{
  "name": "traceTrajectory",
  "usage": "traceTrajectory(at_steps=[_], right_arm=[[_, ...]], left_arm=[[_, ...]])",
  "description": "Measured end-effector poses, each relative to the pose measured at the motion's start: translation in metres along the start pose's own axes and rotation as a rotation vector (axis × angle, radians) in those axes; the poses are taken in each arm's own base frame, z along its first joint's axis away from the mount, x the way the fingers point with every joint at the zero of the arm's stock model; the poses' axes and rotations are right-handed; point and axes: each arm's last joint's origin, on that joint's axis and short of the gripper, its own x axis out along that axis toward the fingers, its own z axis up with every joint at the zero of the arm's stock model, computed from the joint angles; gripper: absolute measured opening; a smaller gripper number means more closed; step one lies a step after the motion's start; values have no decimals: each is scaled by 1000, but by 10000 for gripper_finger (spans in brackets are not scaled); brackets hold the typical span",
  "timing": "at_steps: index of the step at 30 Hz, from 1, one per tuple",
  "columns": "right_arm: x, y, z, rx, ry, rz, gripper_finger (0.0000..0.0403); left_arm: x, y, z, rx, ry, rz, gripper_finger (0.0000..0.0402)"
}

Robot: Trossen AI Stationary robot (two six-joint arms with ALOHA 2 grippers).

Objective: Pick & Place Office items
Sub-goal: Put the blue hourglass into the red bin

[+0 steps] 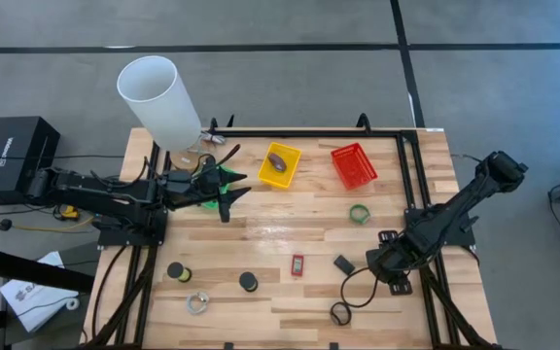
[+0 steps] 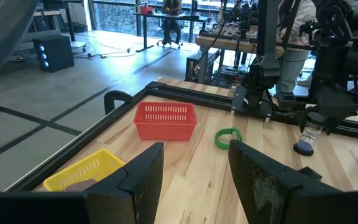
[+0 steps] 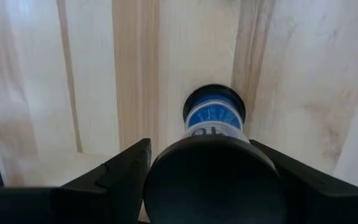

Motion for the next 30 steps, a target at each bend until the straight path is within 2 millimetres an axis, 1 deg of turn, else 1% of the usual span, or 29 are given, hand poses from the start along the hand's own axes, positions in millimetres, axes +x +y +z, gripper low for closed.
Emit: traceTrajectory(at_steps=[10, 25, 30], right_arm=[[0, 0, 1, 5, -5, 3, 249], [-2, -12, 8, 179, 50, 80, 249], [-3, -15, 9, 205, 65, 99, 249]], left_arm=[[0, 0, 0, 0, -1, 0, 177], [0, 0, 0, -1, -3, 0, 177], [0, 0, 0, -1, -4, 0, 177]])
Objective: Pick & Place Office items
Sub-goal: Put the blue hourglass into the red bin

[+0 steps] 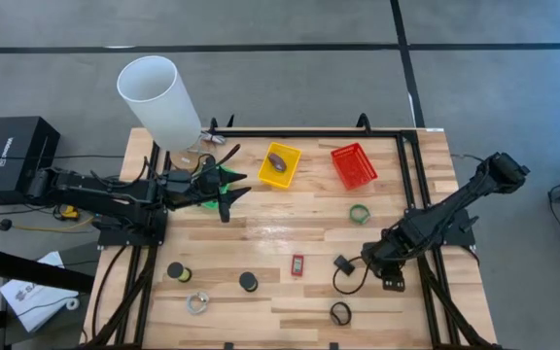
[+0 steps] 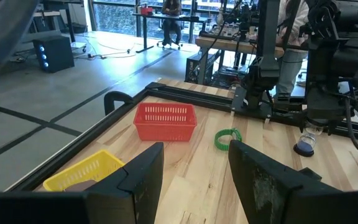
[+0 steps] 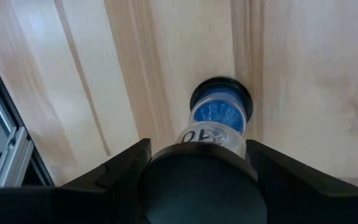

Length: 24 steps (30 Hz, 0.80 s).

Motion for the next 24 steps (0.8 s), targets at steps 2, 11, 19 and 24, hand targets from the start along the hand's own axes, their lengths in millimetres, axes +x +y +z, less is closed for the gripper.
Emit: traceTrajectory(at_steps=[2, 11, 19, 24], right_arm=[[0, 0, 0, 23, 4, -3, 249], [0, 1, -1, 78, 2, -11, 249], [0, 0, -1, 94, -1, -17, 249], [-13, 3, 0, 98, -21, -78, 249]], left_arm=[[0, 0, 0, 0, 0, 0, 177], [0, 0, 0, 0, 0, 0, 177], [0, 0, 0, -1, -2, 0, 177], [0, 0, 0, -1, -2, 0, 177]])
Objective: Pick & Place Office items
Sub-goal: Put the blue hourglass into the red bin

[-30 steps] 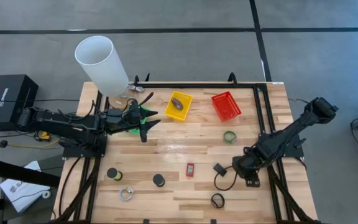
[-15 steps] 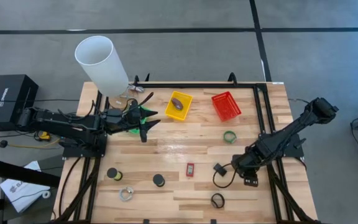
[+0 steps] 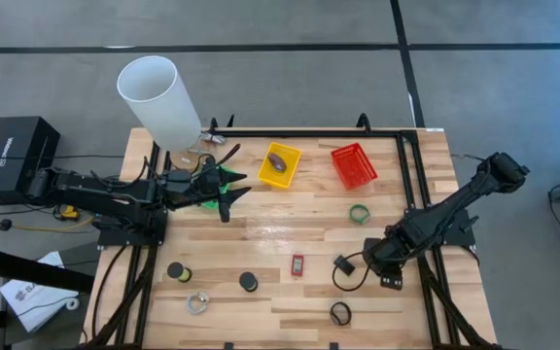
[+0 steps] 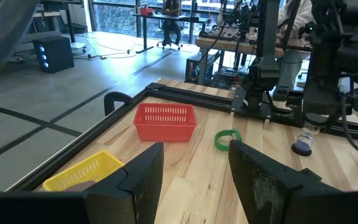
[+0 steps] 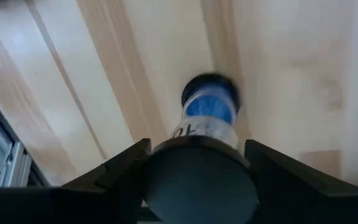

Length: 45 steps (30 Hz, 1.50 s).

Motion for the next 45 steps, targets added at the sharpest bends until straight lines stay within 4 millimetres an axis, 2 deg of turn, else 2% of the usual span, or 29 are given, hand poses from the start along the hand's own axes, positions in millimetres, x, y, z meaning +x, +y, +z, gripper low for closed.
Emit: traceTrajectory(at_steps=[6, 18, 25, 33, 45], right_arm=[[-13, 5, 5, -15, -80, -29, 249], [-11, 11, -5, -32, -43, -32, 249], [-11, 10, -3, -49, -32, -24, 249], [0, 7, -2, 1, 35, -85, 248], [2, 7, 1, 7, 47, -75, 199]], left_arm=[[0, 0, 0, 0, 0, 0, 177], [0, 0, 0, 0, 0, 0, 177], [0, 0, 0, -1, -5, -1, 177], [0, 0, 1, -3, -9, -1, 177], [0, 0, 2, -6, -17, -2, 177]])
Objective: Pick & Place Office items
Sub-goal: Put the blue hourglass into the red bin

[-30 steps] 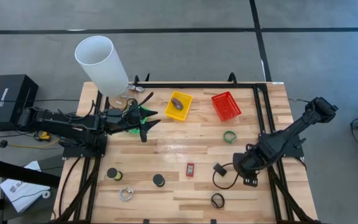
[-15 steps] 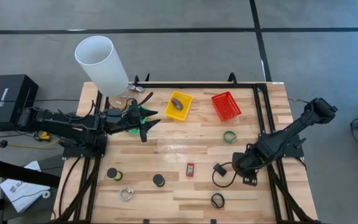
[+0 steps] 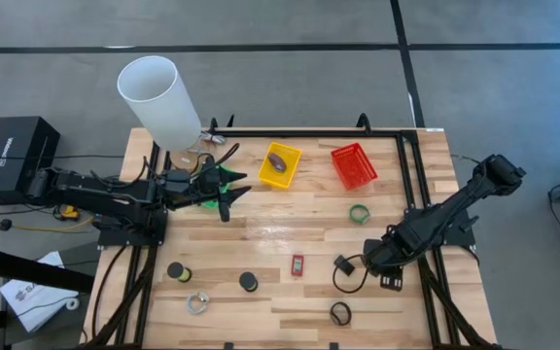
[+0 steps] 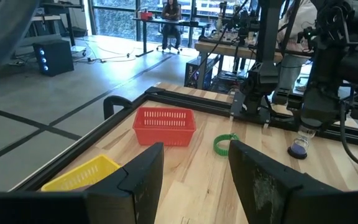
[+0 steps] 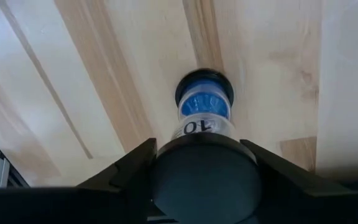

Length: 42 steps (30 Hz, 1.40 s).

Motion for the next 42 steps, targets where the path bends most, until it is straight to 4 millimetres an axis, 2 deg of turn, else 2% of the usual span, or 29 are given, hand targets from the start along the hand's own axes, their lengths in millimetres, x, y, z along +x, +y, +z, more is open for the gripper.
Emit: traceTrajectory(at_steps=[8, 13, 23, 27, 38, 42], right_arm=[[0, 0, 0, -51, -8, -9, 230], [0, -2, 2, -94, -21, -25, 197], [-1, -7, -1, -153, 16, -67, 211], [-1, -8, -1, -188, 24, -72, 198], [-3, -17, 7, -269, 33, -70, 208], [-4, -24, 10, -297, 46, -91, 198]], left_arm=[[0, 0, 0, -1, -3, 0, 177], [0, 0, 0, -1, -4, -1, 177], [0, 0, 0, -1, -4, 0, 177], [0, 0, 0, -2, -4, 0, 177], [0, 0, 0, -2, -4, -1, 177], [0, 0, 0, -2, -4, 0, 177]])
